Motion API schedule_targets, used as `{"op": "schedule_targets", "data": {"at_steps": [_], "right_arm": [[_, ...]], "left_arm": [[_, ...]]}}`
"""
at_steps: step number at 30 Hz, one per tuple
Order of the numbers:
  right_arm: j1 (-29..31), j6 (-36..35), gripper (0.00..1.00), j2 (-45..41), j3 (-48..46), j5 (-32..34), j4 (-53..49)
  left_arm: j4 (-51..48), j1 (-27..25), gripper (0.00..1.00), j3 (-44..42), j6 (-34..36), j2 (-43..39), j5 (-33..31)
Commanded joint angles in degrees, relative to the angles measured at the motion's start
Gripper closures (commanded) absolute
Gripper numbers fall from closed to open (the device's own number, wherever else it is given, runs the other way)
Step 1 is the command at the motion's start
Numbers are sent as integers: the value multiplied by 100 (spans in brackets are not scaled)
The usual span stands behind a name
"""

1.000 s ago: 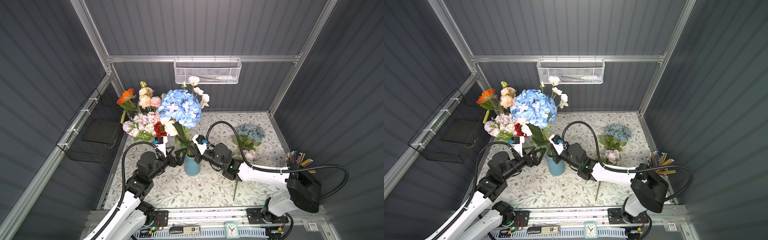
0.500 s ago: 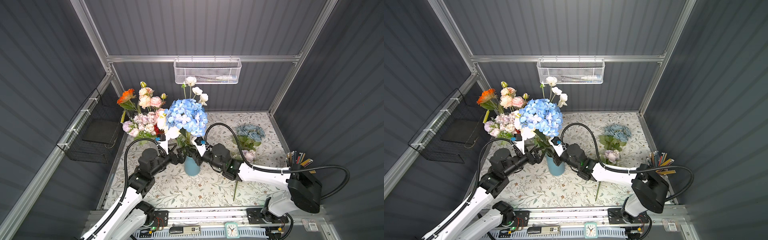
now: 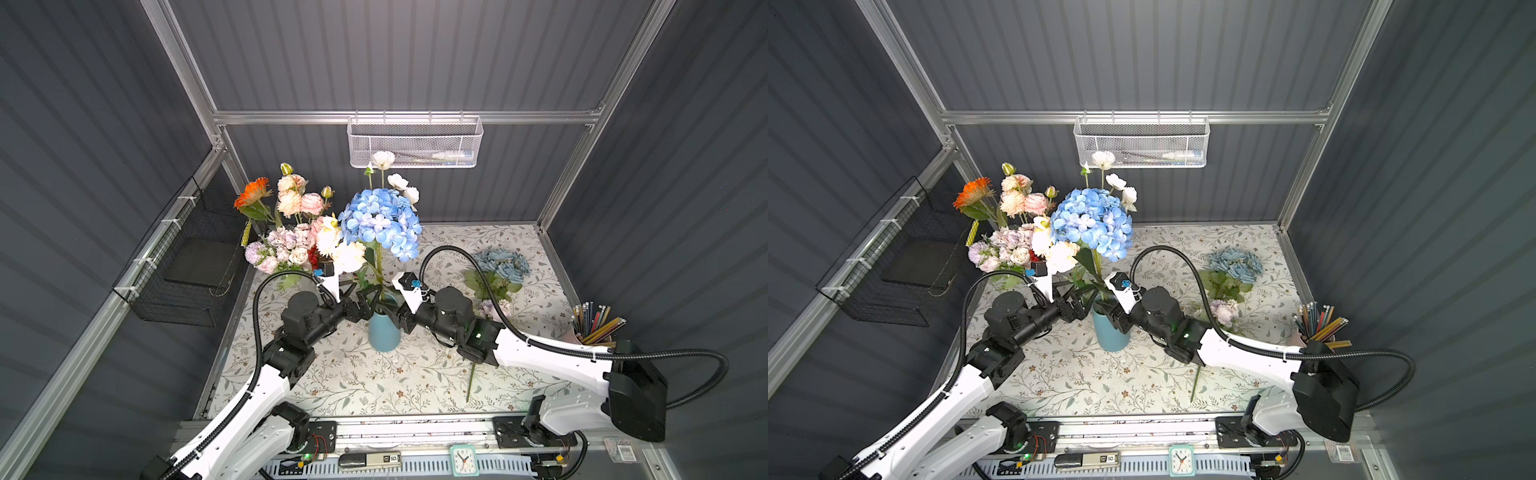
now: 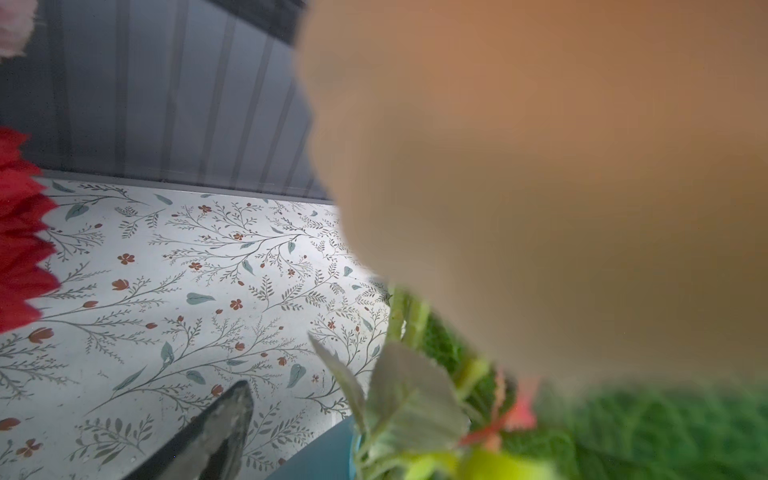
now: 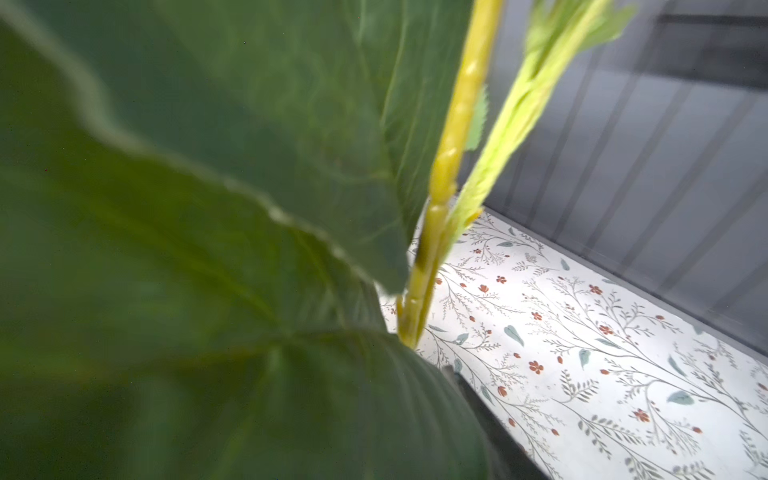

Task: Arrange the flowers into the vase
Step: 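Lower the blue hydrangea stem into the teal vase and open right gripper, then move right gripper to the white and lavender bouquet stem and grasp it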

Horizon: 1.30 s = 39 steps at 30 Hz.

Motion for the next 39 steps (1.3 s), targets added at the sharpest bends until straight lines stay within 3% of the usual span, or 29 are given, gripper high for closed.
{"op": "schedule_targets", "data": {"at_steps": [1, 10, 15, 20, 26, 32, 39], "right_arm": [[10, 21, 37, -333, -97, 336, -235], [-176, 385, 32, -974, -93, 1005, -1180], [-331, 1377, 32, -1086, -68, 1362, -2442], [-340, 2898, 33, -1005, 118, 1625, -4432], [-332, 4164, 36, -842, 28, 1184, -6159], [-332, 4890, 40, -1120, -494, 1080, -6752], [-372, 5304, 51, -1804, -1048, 1635, -6962]], "left_arm": [[186, 13, 0, 90, -46, 30, 11], [297, 9, 0, -35, -113, 15, -21], [446, 10, 0, -182, -228, -19, -79], [763, 9, 0, -284, -384, 32, -130], [968, 12, 0, -280, -417, 117, -122], [857, 9, 0, -308, -316, 19, -196], [689, 12, 0, -328, -232, -87, -317]]}}
